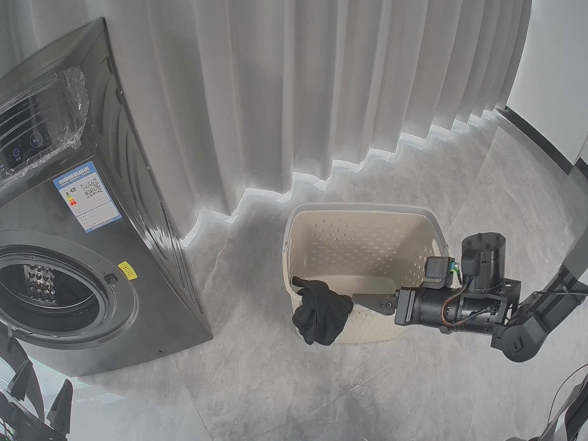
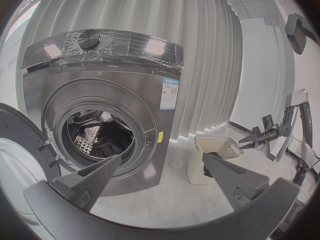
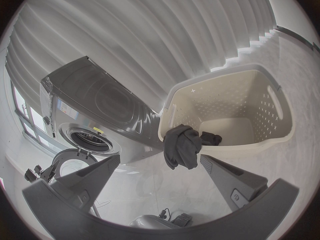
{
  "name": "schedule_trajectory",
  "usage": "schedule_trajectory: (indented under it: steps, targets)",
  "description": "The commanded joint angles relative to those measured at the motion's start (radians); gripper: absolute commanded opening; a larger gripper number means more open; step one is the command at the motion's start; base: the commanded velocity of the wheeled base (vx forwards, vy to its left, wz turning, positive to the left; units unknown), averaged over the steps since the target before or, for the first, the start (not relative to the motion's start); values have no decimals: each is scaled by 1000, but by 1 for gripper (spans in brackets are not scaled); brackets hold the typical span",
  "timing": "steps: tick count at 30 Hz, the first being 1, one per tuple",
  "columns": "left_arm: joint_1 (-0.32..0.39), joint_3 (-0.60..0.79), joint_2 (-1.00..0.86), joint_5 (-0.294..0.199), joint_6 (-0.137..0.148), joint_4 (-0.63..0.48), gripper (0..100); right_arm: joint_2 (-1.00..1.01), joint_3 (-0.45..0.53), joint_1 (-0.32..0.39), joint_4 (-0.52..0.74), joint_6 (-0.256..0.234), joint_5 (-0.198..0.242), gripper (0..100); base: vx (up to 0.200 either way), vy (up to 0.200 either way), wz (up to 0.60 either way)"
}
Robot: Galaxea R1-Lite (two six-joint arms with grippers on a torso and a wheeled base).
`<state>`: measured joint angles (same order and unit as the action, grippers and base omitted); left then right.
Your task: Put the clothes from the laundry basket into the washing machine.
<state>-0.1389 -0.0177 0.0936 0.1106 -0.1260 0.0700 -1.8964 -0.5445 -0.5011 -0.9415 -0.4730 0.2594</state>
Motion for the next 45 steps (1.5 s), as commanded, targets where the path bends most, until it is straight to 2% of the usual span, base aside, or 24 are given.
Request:
schedule_trajectory:
  steps: [1, 5, 10, 19, 22, 30, 38, 45]
  targets:
    - [-1, 18, 1, 0, 0, 1, 100, -99, -37, -17, -5, -7, 1, 100, 0, 0, 0]
    - [1, 18, 1, 0, -1, 1, 100, -141, -71, -27, -31, -27, -2, 100, 0, -200, 0]
    - [-1, 18, 1, 0, -3, 1, 100, -185, -103, -36, -65, -61, -29, 100, 0, -80, 0]
    - [-1, 18, 1, -2, -4, 1, 100, -276, -149, -37, -66, -67, -32, 100, 0, 0, 0]
    - [-1, 18, 1, -2, -6, 1, 100, -276, -150, -48, -69, -69, -32, 100, 200, 0, 0]
    - [-1, 18, 1, -2, -6, 1, 100, -290, -147, -56, -140, -67, -32, 100, 50, 0, 0]
    - [-1, 18, 1, -2, -6, 1, 100, -354, -193, -85, -146, -110, -32, 100, 0, 0, 0]
    - [-1, 18, 1, -2, -6, 1, 100, -421, -230, -93, -160, -111, -32, 100, 0, 0, 0]
